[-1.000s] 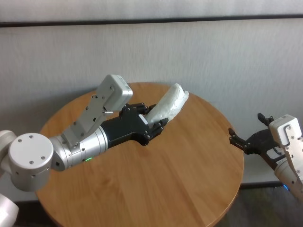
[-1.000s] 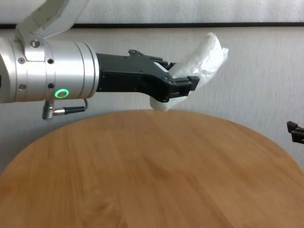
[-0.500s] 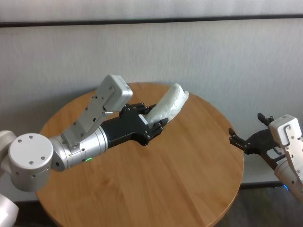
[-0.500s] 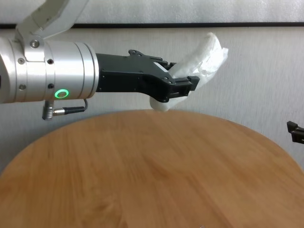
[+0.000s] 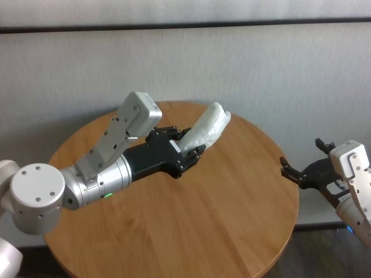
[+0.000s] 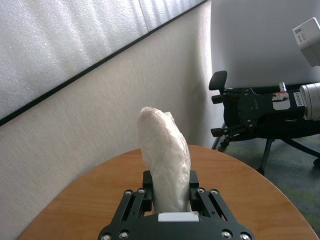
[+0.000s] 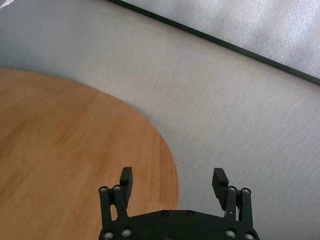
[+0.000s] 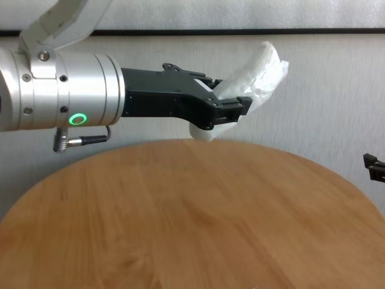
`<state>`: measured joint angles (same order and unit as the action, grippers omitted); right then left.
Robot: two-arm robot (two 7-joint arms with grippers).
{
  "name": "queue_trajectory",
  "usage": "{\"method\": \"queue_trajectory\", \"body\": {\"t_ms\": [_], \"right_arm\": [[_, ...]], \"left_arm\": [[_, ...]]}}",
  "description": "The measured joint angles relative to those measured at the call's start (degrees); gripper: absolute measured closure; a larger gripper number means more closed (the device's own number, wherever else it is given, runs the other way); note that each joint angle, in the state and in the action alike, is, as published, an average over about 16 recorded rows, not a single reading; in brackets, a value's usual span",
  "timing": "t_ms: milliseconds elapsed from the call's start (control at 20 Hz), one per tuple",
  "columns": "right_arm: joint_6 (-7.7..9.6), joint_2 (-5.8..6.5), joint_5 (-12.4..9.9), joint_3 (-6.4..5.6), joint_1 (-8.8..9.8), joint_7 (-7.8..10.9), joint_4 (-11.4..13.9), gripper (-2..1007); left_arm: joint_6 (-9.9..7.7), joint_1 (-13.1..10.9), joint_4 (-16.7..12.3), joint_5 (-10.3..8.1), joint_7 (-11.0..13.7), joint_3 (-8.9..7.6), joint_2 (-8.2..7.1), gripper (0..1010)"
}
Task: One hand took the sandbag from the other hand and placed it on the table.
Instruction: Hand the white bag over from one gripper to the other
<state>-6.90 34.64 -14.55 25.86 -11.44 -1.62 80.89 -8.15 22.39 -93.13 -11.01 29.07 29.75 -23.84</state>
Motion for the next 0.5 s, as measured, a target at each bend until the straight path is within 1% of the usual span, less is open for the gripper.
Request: {"method": "queue_trajectory", "body": {"t_ms": [300,500], "right_arm": [[-0.01,0.00,0.0,0.00,0.00,0.04,0.0,0],[-0.33,0.04,0.2,0.04,0.16,0.50,0.2,0]], "left_arm": [[0.03,0.0,0.0,0.00,0.0,-0.01,0.00,583],[0.05,0.0,0.0,0.00,0.0,-0.01,0.00,583]]}}
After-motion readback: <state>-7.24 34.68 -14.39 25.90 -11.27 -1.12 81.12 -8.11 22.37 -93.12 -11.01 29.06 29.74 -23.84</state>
